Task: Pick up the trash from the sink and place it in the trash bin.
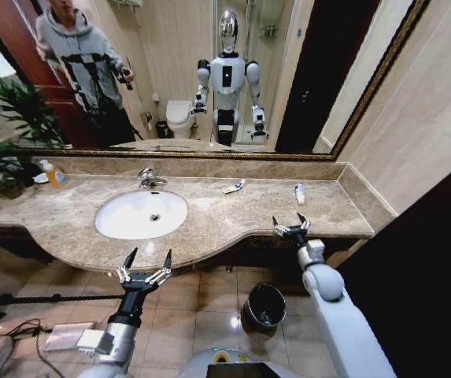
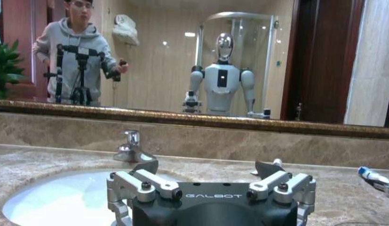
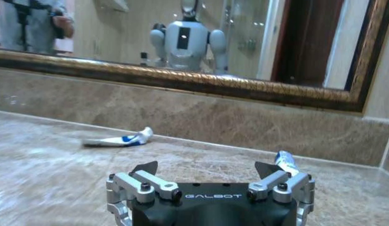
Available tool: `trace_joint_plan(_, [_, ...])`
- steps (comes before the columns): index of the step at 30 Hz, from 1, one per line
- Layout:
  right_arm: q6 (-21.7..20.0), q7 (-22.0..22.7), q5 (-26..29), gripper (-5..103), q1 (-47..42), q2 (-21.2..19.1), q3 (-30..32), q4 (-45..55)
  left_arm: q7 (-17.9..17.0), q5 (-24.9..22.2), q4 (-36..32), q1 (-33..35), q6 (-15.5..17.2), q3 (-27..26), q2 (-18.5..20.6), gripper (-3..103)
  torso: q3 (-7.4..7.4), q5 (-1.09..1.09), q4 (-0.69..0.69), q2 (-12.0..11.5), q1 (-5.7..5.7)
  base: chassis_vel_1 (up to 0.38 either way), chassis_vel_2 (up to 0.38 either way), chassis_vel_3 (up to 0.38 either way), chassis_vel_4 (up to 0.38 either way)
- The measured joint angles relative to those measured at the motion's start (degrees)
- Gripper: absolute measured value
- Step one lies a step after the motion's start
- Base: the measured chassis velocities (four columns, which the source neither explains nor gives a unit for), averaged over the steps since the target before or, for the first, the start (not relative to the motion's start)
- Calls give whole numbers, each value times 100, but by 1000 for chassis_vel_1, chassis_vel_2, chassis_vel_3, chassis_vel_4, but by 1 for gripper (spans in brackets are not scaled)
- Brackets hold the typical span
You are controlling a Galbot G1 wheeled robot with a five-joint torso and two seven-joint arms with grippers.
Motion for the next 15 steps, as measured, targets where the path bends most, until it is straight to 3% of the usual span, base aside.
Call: trace_joint_plan(15, [19, 141, 88, 100, 2103, 87, -47, -2276, 0, 0, 0, 0, 0, 0, 0, 100, 0, 1, 0, 0, 0, 0, 0, 0, 0])
